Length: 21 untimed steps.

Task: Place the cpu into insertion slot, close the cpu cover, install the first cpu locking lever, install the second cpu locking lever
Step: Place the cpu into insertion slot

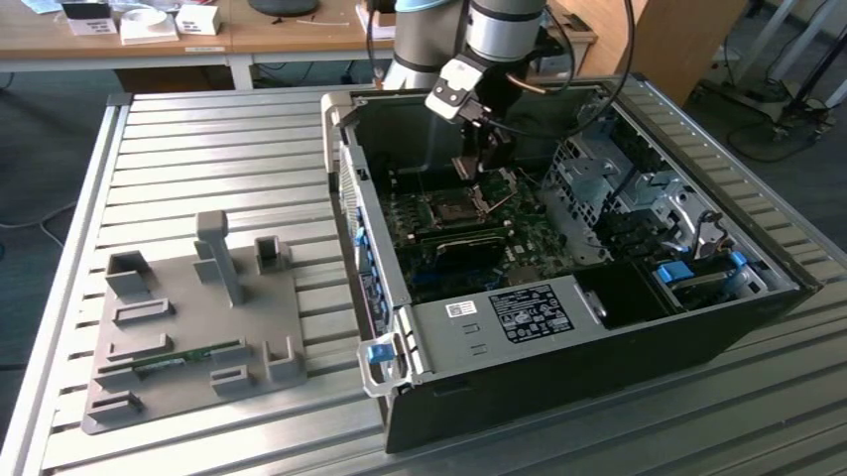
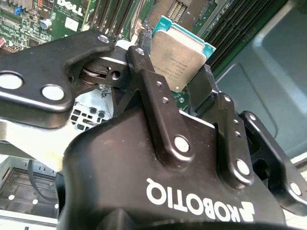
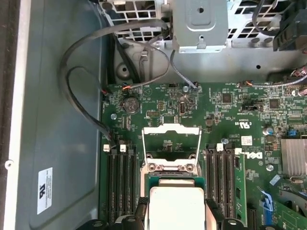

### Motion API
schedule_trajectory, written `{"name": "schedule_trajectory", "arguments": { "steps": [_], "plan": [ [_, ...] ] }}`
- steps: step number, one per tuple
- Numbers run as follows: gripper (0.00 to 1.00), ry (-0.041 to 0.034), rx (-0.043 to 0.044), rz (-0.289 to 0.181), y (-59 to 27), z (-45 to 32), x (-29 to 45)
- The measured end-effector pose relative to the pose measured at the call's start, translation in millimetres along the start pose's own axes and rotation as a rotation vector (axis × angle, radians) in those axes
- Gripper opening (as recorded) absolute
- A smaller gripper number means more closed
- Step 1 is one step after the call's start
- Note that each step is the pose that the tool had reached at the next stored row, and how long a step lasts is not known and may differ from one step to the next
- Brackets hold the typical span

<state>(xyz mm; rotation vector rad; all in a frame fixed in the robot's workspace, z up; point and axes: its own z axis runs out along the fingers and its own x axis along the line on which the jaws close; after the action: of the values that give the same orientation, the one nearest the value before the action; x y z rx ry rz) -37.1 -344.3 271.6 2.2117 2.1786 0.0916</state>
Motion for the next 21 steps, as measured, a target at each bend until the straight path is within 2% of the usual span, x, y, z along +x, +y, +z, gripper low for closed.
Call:
{"name": "schedule_trajectory", "arguments": {
  "steps": [7,21],
  "plan": [
    [0.54,0.0001,0.0006,-0.001,-2.7,9.3,-0.2],
    [0.54,0.0005,0.0004,-0.001,-3.0,12.7,-0.2]
  ]
}}
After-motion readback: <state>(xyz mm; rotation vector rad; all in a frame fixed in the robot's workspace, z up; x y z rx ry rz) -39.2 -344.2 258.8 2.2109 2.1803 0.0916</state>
